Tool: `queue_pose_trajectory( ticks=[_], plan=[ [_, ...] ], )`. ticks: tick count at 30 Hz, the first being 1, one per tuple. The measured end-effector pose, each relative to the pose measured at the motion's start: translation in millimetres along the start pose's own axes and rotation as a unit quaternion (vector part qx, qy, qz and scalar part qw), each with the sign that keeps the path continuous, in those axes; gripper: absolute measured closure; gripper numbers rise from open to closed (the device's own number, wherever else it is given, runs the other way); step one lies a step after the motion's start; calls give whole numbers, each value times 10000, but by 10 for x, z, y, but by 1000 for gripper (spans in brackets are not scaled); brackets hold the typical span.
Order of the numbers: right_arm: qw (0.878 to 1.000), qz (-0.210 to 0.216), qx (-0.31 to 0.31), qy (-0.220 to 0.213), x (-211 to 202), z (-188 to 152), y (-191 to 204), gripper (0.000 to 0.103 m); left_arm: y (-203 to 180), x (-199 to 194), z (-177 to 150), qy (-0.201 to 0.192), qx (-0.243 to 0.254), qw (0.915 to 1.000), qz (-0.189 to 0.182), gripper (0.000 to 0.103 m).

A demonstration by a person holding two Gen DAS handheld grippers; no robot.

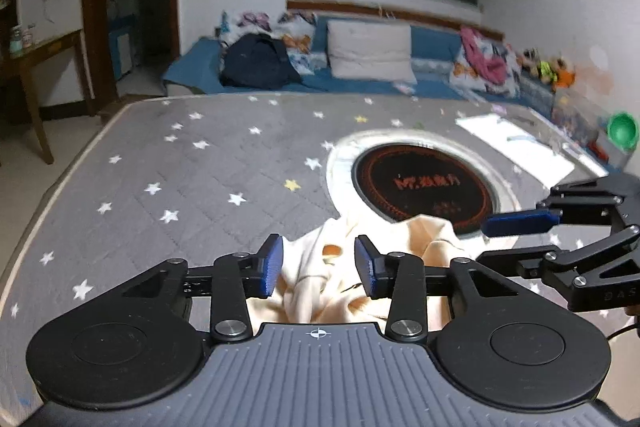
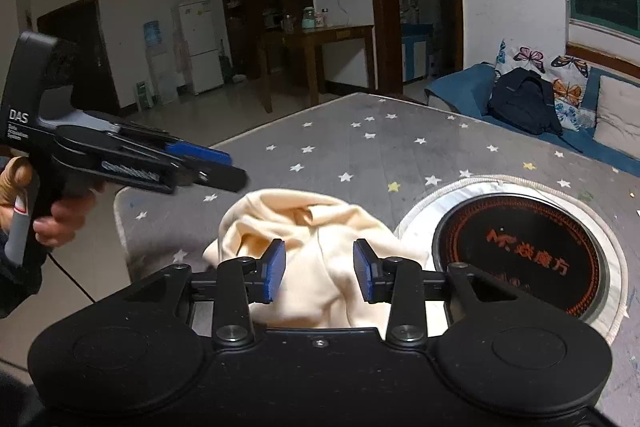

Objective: Fold clothes
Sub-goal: 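Grasp the shirt with the right tool while the left tool holds it, then lift the shirt with both tools and lay it flat on the table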

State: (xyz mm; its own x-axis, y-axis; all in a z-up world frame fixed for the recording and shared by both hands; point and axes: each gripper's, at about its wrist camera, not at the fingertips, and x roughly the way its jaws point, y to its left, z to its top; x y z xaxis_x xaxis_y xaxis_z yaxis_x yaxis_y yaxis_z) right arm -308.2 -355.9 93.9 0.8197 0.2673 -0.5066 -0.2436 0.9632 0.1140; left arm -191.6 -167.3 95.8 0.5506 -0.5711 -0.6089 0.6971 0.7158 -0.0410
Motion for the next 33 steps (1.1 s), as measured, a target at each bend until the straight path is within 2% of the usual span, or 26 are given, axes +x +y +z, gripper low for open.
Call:
queue_pose_trajectory(
  ticks=[4, 6, 10, 13, 14, 16, 18, 21, 25, 29, 33],
  plan=[
    [9995, -289, 44, 77, 134, 2, 2, 62, 31, 193, 25, 265, -47, 9996, 25, 63],
    [9992, -357, 128, 99, 176, 2, -7, 53, 48, 247, 35, 357, -107, 9993, -90, 64],
    [9986, -423, 261, 184, 284, -10, -17, 52, 108, 399, 24, 558, -215, 9980, -220, 86],
    [9981, -432, 370, 236, 352, -11, -20, 52, 127, 435, -3, 622, -274, 9973, -262, 91],
    [9979, -438, 414, 258, 373, -17, -20, 54, 134, 432, -15, 618, -293, 9973, -272, 91],
    [9979, -440, 358, 312, 399, -37, -5, 62, 152, 414, -40, 611, -332, 9972, -282, 92],
    [9979, -431, 330, 342, 404, -54, 7, 76, 167, 397, -59, 610, -361, 9971, -290, 92],
    [9980, -424, 305, 361, 372, -74, 8, 87, 176, 418, -31, 661, -381, 9968, -257, 92],
    [9984, -325, 338, 305, 294, -78, -30, 88, 189, 467, -15, 741, -423, 9960, -282, 89],
    [9987, -304, 351, 229, 191, -54, -73, 90, 198, 496, -17, 784, -431, 9954, -356, 92],
    [9982, -187, 549, 124, 37, 43, -182, 92, 305, 434, 20, 606, -702, 9947, -434, 93]
  ],
)
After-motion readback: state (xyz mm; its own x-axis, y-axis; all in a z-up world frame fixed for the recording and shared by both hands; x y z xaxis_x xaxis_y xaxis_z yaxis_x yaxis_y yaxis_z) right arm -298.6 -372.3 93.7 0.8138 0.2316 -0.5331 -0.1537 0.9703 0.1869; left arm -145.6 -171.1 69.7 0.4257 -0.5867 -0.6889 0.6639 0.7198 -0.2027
